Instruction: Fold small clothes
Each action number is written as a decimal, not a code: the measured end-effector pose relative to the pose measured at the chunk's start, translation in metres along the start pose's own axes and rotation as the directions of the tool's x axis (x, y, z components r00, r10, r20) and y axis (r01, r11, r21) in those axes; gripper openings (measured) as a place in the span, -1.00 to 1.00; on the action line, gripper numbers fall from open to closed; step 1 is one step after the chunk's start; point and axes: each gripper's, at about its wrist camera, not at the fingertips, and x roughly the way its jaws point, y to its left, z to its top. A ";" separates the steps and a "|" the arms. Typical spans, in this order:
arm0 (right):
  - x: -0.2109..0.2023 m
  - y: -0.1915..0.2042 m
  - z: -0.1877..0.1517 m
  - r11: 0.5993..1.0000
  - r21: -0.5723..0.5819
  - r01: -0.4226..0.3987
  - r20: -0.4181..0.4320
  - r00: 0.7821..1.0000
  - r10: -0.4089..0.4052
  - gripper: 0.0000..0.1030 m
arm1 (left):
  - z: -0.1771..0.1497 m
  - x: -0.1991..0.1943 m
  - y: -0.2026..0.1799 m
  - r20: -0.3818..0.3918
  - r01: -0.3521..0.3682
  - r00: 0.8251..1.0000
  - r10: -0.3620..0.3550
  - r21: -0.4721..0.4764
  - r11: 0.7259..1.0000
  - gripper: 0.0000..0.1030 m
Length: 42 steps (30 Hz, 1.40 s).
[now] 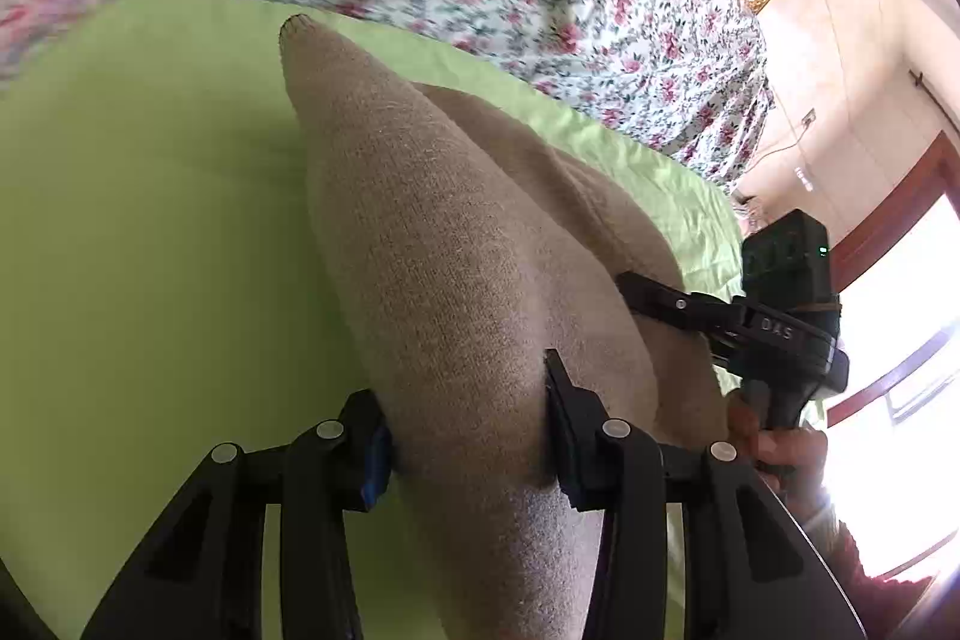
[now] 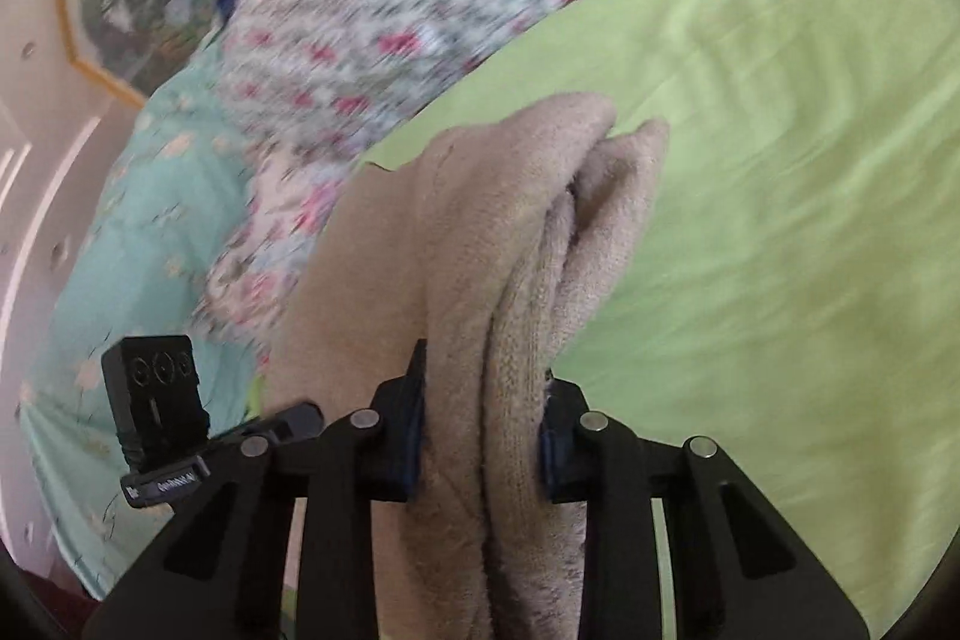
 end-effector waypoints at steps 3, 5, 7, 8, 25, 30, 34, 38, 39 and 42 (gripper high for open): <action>0.020 0.017 -0.025 0.998 0.001 -0.061 -0.030 0.998 0.061 -0.41 | -0.021 -0.035 0.011 0.016 -0.033 0.999 0.033 0.002 0.999 -0.16; 0.037 0.023 -0.043 0.997 0.008 -0.073 -0.056 0.996 0.073 -0.41 | -0.041 -0.044 0.024 -0.004 -0.060 0.998 0.060 0.002 0.998 -0.12; 0.056 0.019 -0.059 0.999 0.021 -0.040 -0.095 0.995 0.042 -0.41 | -0.063 -0.039 0.044 -0.052 -0.096 0.994 0.096 -0.010 0.995 -0.04; 0.060 0.016 -0.064 1.000 0.021 -0.008 -0.094 0.996 0.010 -0.39 | -0.071 -0.036 0.053 -0.061 -0.111 0.992 0.110 -0.020 0.994 -0.01; 0.030 0.044 -0.043 0.978 -0.100 0.184 0.014 0.983 -0.184 -0.17 | -0.070 -0.081 0.060 0.110 -0.174 0.976 0.187 -0.119 0.977 0.25; 0.054 0.044 -0.010 0.981 -0.101 0.164 -0.011 0.986 -0.166 -0.17 | -0.062 -0.068 0.063 0.076 -0.196 0.975 0.207 -0.132 0.972 0.21; 0.073 0.043 -0.001 0.984 -0.096 0.153 -0.036 0.987 -0.157 -0.75 | -0.064 -0.055 0.063 0.047 -0.192 0.979 0.200 -0.145 0.971 0.16; 0.039 0.055 -0.007 0.980 -0.133 0.150 0.090 0.986 -0.139 -0.77 | -0.066 -0.047 0.049 0.033 -0.238 0.970 0.241 -0.086 0.967 0.17; 0.038 0.048 -0.010 0.974 -0.129 0.188 0.090 0.980 -0.178 -0.77 | -0.067 -0.042 0.048 0.020 -0.242 0.969 0.244 -0.075 0.967 0.18; 0.052 0.020 -0.017 0.970 -0.072 0.232 0.032 0.973 -0.230 -0.77 | -0.071 -0.029 0.047 0.008 -0.251 0.968 0.252 -0.071 0.965 0.23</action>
